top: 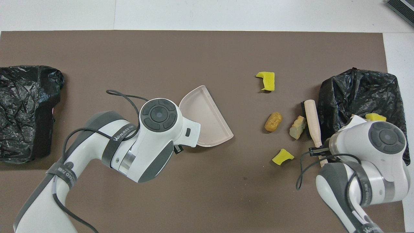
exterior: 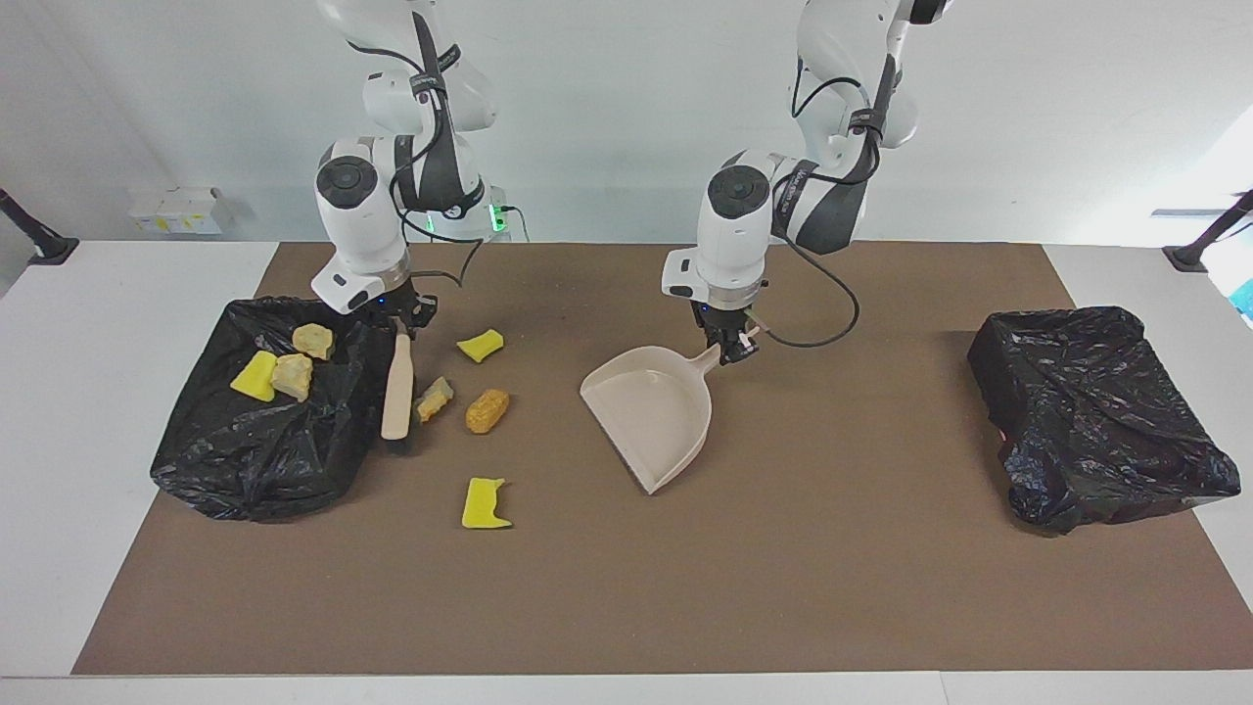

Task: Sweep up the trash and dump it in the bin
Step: 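Sweep the bread chunks into the dustpan with the right gripper's brush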

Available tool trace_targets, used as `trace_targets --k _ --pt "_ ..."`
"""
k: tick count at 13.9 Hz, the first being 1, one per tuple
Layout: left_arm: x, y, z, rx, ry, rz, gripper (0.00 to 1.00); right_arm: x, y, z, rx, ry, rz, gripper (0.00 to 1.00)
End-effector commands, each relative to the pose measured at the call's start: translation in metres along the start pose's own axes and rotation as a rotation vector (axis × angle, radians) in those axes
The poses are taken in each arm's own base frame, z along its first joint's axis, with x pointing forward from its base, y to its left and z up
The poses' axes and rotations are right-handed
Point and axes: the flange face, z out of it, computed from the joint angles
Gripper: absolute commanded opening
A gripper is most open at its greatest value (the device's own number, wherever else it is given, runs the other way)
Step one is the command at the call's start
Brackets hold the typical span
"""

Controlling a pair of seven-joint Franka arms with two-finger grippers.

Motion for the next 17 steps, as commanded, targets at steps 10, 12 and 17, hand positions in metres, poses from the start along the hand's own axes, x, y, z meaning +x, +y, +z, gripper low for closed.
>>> trace_targets --k 10,12,17 --pt "-0.041 0.004 0.023 -0.004 -0.015 0.234 0.00 0.025 -0.178 -0.009 0.024 -0.025 -0.007 0.00" --pt "-0.037 0.009 0.023 0.005 -0.006 0.243 0.00 0.022 -0.209 -0.010 0.060 -0.037 -0.024 0.00" --pt "-0.036 0.009 0.026 0.015 0.005 0.244 0.00 0.005 -0.318 -0.016 0.117 -0.038 -0.006 0.00"
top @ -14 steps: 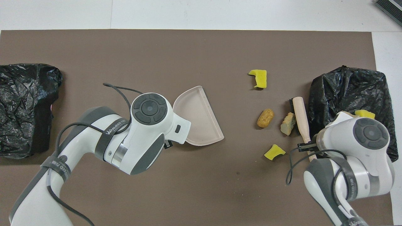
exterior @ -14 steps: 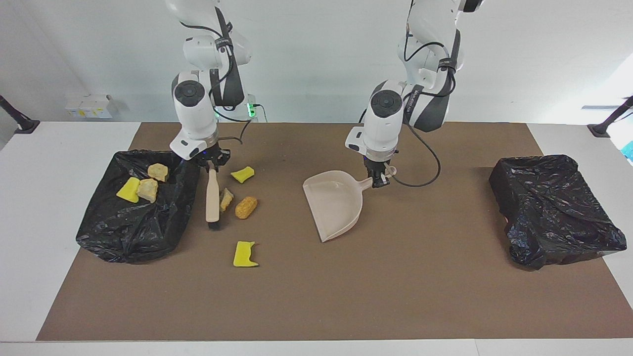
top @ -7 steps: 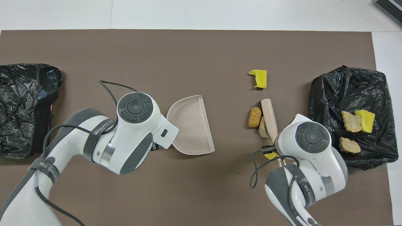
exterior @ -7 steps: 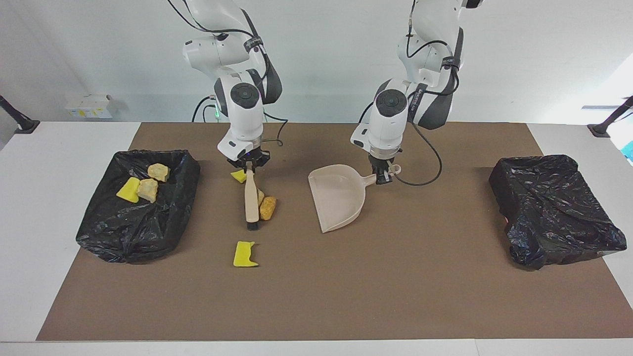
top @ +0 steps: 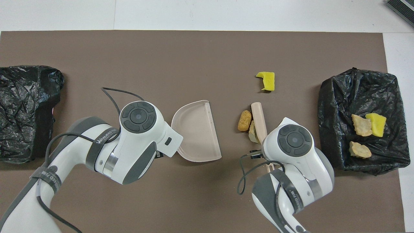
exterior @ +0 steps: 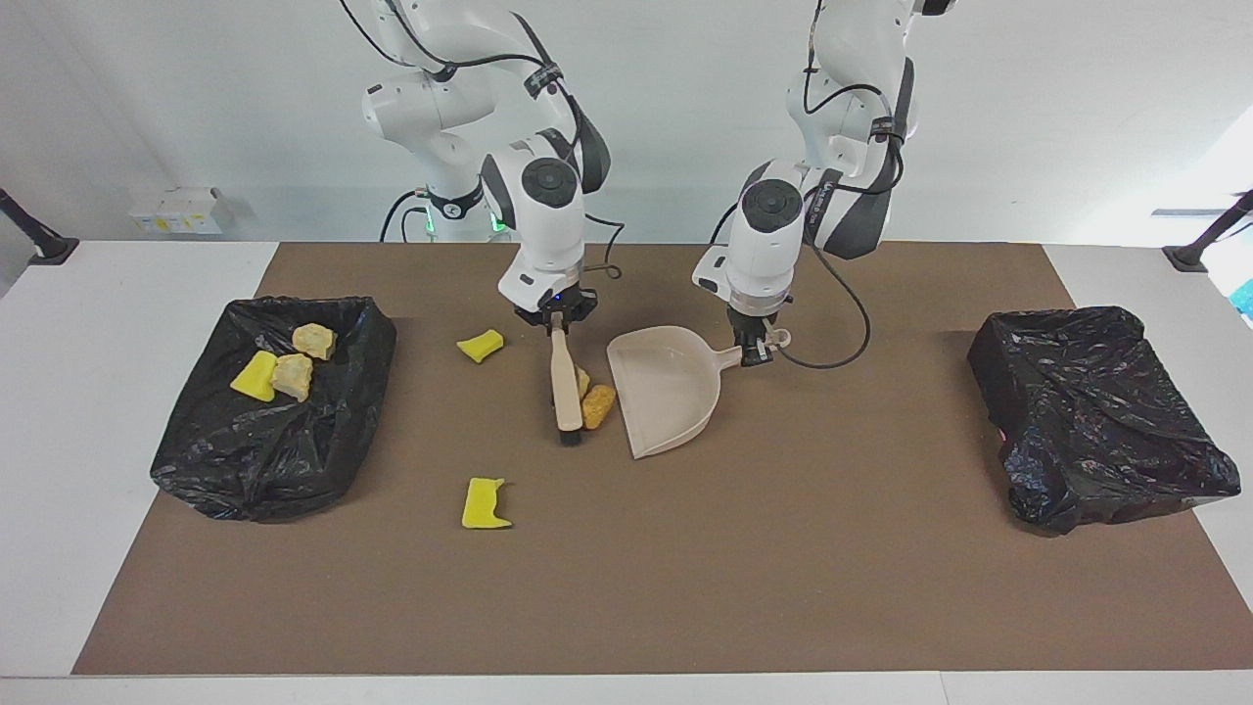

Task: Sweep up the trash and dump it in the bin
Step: 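Sweep the bread chunks into the dustpan with the right gripper's brush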

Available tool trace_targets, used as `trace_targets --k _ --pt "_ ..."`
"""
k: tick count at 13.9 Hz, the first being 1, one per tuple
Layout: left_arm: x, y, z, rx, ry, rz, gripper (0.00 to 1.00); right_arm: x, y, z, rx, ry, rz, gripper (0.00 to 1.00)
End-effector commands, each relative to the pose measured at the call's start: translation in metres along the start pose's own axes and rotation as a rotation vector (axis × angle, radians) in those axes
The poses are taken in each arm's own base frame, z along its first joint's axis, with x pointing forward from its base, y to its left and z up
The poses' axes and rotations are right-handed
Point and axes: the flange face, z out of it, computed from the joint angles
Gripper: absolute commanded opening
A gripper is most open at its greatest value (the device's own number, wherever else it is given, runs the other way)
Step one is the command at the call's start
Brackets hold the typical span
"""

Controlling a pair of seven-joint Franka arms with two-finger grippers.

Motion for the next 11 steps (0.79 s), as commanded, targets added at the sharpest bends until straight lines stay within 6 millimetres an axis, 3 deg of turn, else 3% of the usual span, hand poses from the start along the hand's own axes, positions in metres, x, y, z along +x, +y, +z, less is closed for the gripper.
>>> trace_targets --k 1,3,4,8,11 --pt "0.000 0.010 0.001 0.033 0.011 0.031 0.00 0.000 -0.054 0.002 0.078 -0.034 0.030 0.00" --pt "-0.005 0.004 0.002 0.037 0.016 0.024 0.00 -0.001 -0.068 -0.013 0.092 -0.041 0.028 0.00" --pt "-0.004 0.004 0.003 0.037 0.016 0.024 0.00 -0.002 -0.065 -0.019 0.083 -0.059 0.049 0.00" --pt "-0.005 0.004 0.003 0.036 0.015 0.021 0.00 -0.006 -0.016 -0.064 0.071 -0.088 0.121 0.00" --pt "-0.011 -0.001 0.003 0.031 0.012 0.007 0.00 -0.020 0.008 -0.083 0.041 -0.122 0.147 0.00"
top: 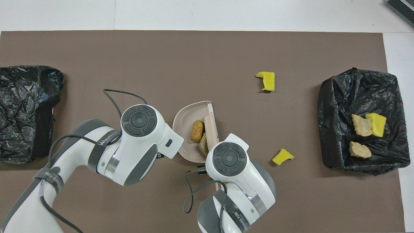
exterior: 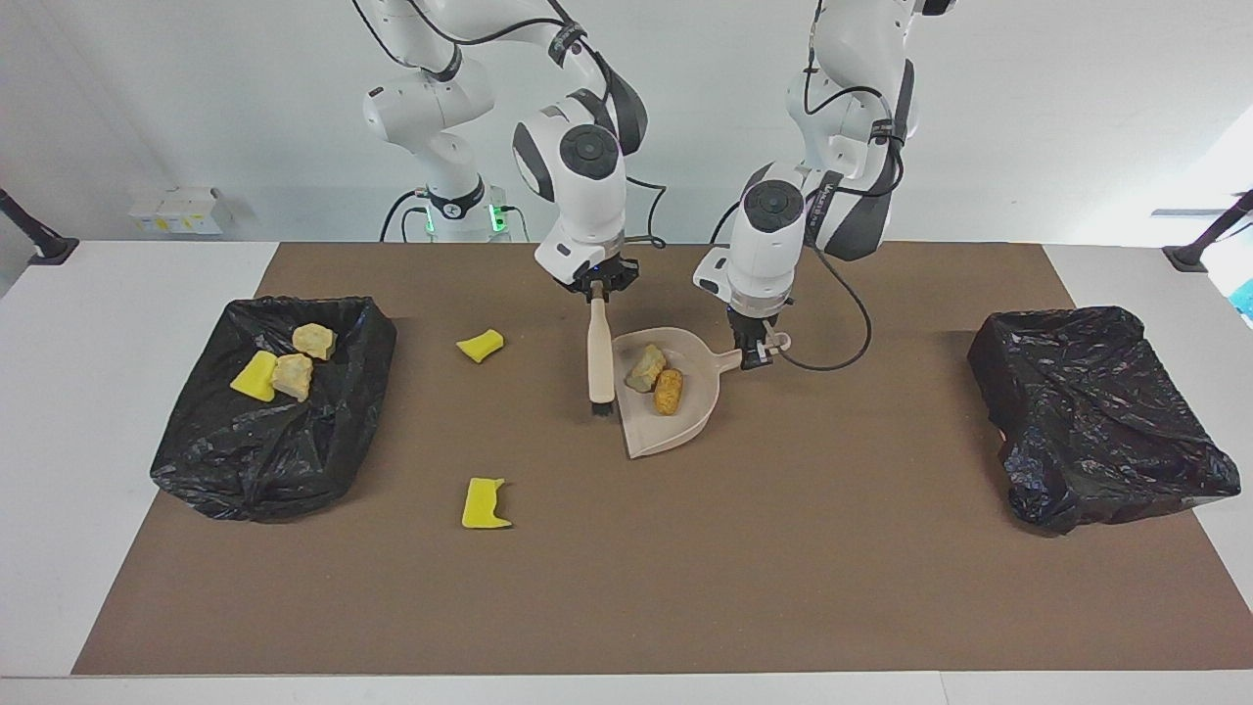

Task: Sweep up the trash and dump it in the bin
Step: 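Sweep the bread chunks into the dustpan with the right gripper's brush, then sweep the nearer yellow sponge into the dustpan with the right gripper's brush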

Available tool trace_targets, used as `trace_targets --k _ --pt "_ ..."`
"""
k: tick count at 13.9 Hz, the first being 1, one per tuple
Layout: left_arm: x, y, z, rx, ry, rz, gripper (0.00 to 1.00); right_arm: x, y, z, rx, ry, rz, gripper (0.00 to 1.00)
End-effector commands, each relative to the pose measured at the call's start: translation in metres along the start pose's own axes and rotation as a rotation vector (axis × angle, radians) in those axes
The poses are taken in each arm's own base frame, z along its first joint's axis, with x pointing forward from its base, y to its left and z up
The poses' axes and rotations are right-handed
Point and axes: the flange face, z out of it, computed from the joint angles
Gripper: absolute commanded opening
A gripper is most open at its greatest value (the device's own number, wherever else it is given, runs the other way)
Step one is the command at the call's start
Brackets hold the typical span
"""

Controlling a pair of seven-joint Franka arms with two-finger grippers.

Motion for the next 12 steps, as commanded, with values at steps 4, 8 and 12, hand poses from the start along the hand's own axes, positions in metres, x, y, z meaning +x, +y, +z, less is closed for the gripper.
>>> trace_targets --k 4,8,12 --pt "-0.010 0.003 0.001 0.014 -0.002 0.000 0.00 -0.049 0.038 -0.009 -0.096 -0.048 0.156 0.00" --pt "-0.012 0.006 0.005 0.011 -0.004 0.002 0.00 -0.088 0.067 0.013 -0.201 -0.097 0.252 0.00" --pt "-0.013 0.006 0.005 0.011 -0.004 0.002 0.00 -0.124 0.113 0.044 -0.267 -0.124 0.312 0.00"
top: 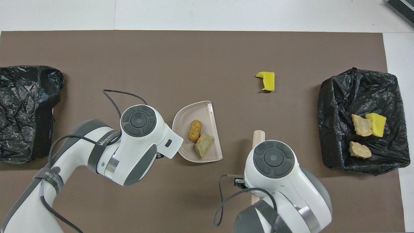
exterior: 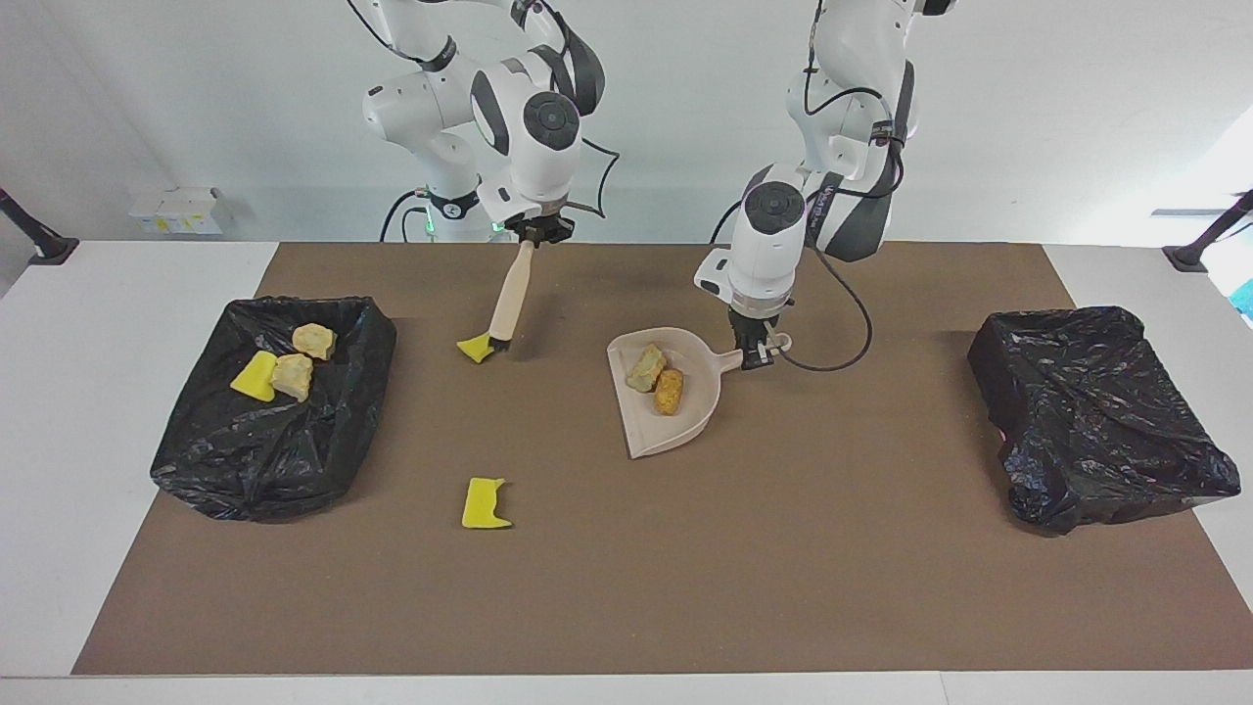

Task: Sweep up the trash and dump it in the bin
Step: 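Sweep the nearer yellow sponge into the dustpan with the right gripper's brush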

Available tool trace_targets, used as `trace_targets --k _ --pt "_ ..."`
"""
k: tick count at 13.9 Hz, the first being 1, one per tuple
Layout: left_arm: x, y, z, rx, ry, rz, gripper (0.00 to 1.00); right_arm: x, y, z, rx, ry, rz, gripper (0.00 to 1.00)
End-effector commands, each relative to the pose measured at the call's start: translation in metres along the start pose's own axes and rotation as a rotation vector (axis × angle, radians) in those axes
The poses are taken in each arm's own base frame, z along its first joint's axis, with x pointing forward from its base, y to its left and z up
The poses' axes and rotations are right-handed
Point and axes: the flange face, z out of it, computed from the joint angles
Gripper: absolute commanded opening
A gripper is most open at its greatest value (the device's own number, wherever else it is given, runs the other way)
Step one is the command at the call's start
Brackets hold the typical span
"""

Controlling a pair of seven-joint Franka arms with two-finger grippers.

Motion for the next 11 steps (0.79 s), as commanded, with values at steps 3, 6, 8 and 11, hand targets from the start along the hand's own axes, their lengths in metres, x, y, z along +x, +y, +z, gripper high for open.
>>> trace_targets --k 3,6,8,11 --pt "-0.011 0.005 0.004 0.011 -0.004 0.004 0.00 -0.008 0.070 0.050 -0.039 -0.003 0.103 0.00" --pt "-0.010 0.007 0.005 0.012 -0.003 0.007 0.00 0.000 0.091 0.064 -0.021 -0.018 0.100 0.00" --pt "-0.011 0.006 0.006 0.009 -0.005 0.005 0.00 0.010 0.099 0.067 0.007 -0.013 0.083 0.00" --pt "-0.011 0.006 0.006 0.011 -0.004 0.005 0.00 0.039 0.111 0.076 0.066 0.005 0.017 0.00"
